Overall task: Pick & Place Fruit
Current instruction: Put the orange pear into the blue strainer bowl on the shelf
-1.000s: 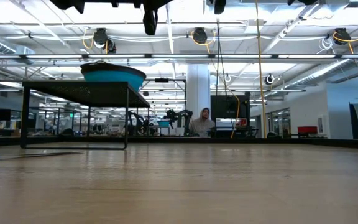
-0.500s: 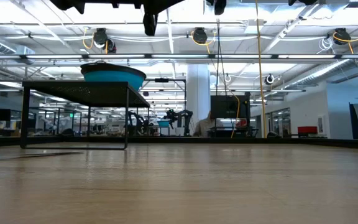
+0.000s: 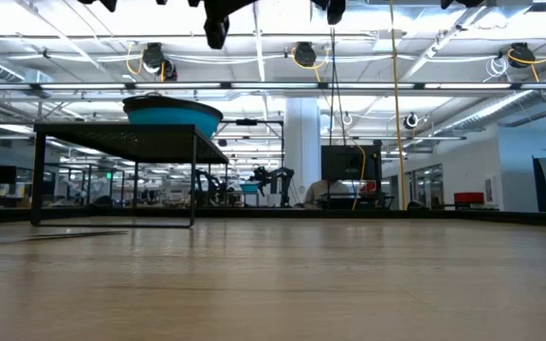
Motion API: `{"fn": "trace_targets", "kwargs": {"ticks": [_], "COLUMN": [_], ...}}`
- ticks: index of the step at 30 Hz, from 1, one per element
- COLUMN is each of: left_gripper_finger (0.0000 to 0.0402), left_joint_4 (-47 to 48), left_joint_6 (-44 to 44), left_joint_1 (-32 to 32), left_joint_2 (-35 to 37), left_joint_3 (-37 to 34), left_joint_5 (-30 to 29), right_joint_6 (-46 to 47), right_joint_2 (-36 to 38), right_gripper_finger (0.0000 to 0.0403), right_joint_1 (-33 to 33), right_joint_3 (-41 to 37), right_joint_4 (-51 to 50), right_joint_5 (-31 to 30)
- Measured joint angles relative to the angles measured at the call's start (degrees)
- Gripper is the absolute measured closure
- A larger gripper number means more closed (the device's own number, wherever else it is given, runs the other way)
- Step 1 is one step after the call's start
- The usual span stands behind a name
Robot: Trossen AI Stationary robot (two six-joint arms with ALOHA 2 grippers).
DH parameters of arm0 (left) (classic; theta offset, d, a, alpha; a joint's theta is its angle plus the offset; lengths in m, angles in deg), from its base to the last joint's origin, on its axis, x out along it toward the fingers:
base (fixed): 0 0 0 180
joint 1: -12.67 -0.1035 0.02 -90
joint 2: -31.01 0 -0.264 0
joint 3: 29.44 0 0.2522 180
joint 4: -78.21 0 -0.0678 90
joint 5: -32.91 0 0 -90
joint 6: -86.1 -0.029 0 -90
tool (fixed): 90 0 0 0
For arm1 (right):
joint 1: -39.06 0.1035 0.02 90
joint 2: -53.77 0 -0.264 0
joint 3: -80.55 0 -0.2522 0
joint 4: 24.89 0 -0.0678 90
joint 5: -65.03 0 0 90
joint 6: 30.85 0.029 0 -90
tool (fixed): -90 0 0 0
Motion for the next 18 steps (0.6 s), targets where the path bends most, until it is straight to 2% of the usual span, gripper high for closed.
{"fn": "trace_targets", "kwargs": {"ticks": [18], "left_gripper_finger": [0.033], "left_joint_4": [-0.4], "left_joint_6": [-1.3], "left_joint_1": [-0.5], "left_joint_2": [-0.3], "left_joint_3": [0.0], "left_joint_5": [-0.5], "right_joint_6": [0.1], "right_joint_2": [0.0], "right_gripper_finger": [0.0287], "right_joint_1": [-0.1], "right_joint_3": [0.0], "right_joint_4": [0.5], "right_joint_5": [-0.1]}}
